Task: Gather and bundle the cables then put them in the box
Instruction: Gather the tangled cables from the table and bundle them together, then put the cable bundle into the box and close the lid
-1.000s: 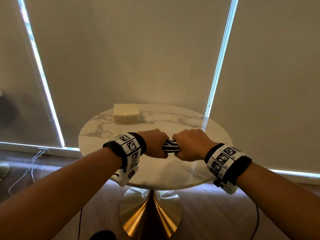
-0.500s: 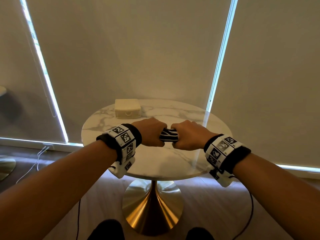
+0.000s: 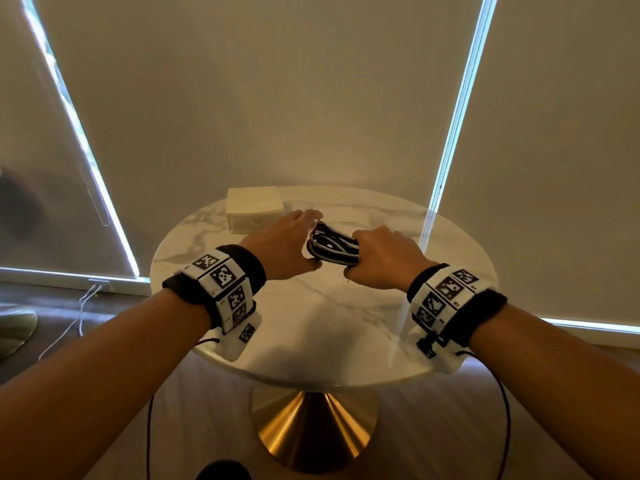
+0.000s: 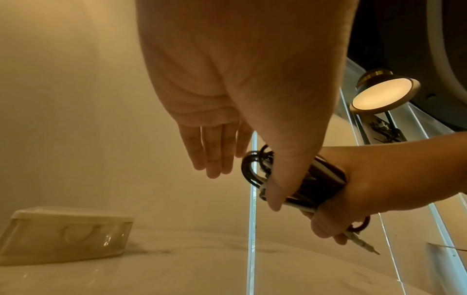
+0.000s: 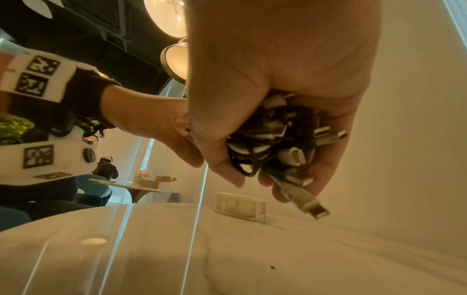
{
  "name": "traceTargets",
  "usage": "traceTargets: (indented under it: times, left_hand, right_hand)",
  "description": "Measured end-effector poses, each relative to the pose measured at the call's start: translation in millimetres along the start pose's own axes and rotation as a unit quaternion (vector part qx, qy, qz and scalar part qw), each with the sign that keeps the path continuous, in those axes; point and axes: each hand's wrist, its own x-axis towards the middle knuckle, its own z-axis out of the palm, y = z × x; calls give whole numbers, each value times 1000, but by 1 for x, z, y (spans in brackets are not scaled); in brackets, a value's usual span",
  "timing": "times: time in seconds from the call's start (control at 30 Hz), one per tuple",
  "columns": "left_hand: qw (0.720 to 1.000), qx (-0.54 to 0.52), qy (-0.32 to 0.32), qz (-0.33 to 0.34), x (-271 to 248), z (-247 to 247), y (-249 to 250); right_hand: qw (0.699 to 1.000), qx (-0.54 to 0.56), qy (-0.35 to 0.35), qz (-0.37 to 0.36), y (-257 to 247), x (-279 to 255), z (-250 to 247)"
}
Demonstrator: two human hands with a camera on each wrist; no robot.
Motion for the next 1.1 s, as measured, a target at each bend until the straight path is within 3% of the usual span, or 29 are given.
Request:
traceTargets:
  times: [0.23, 0.47, 0.77, 1.1]
  left_hand:
    - [997, 76, -21, -7, 51, 17, -54]
    - [991, 69, -102, -46, 92, 13, -95]
    - [962, 6, -235, -141, 77, -8, -96]
    - [929, -34, -289, -230, 73, -35, -88]
  right_hand:
    - [999, 20, -37, -2, 17, 72, 23]
    - [995, 50, -84, 11, 18, 145, 36]
    - [975, 120, -179, 63, -2, 164, 3]
    - [950, 153, -254, 93, -17, 161, -47]
